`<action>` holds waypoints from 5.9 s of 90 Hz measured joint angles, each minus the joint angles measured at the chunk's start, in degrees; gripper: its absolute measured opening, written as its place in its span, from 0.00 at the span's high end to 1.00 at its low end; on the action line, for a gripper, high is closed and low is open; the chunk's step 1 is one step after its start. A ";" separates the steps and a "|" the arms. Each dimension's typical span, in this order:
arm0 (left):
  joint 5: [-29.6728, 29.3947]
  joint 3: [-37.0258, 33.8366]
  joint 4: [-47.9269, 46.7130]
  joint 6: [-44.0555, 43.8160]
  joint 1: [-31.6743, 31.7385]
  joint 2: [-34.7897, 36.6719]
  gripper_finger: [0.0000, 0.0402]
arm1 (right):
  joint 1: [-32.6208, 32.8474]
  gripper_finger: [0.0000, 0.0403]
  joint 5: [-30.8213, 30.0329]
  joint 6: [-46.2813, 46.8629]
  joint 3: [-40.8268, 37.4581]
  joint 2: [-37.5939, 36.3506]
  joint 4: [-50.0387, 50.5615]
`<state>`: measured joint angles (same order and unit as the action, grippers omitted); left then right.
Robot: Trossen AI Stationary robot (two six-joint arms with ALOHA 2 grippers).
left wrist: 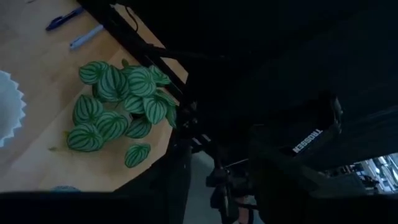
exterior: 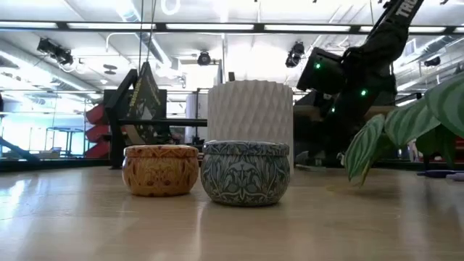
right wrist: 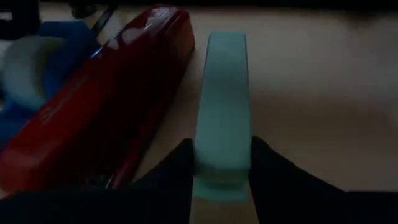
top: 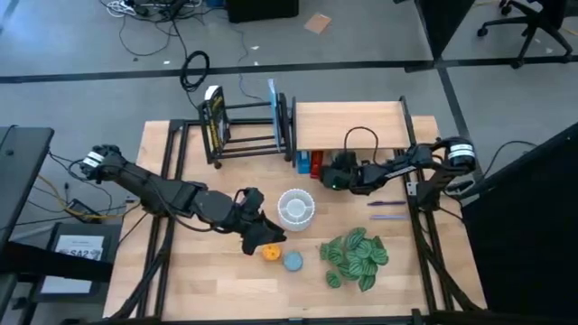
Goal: Stock shelves
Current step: Remove the green stapler from under the shelf, then remove the red stapler from under the shelf
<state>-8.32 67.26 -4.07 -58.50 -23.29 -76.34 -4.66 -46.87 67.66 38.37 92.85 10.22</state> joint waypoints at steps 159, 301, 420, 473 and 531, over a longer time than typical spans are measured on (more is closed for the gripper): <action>10.61 0.02 37.12 -0.48 13.84 0.07 0.65 | 62.61 0.59 44.05 62.37 26.34 -0.65 59.21; 37.61 0.02 4.04 -10.69 11.01 0.02 0.65 | 12.27 0.26 14.52 11.98 26.36 -5.79 39.16; 35.92 0.02 4.35 -16.81 10.79 0.02 0.65 | -5.78 0.24 21.48 1.57 26.38 8.99 29.81; 33.83 0.02 4.36 -17.20 10.78 0.02 0.65 | -9.74 0.56 21.59 -4.57 24.81 8.99 26.95; 33.38 0.02 4.60 -17.22 10.78 0.02 0.65 | -4.87 0.76 25.18 -1.42 24.09 8.02 30.10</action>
<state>25.06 67.29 0.54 -75.72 -12.51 -76.31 -9.53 -21.69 66.24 62.46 100.87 40.31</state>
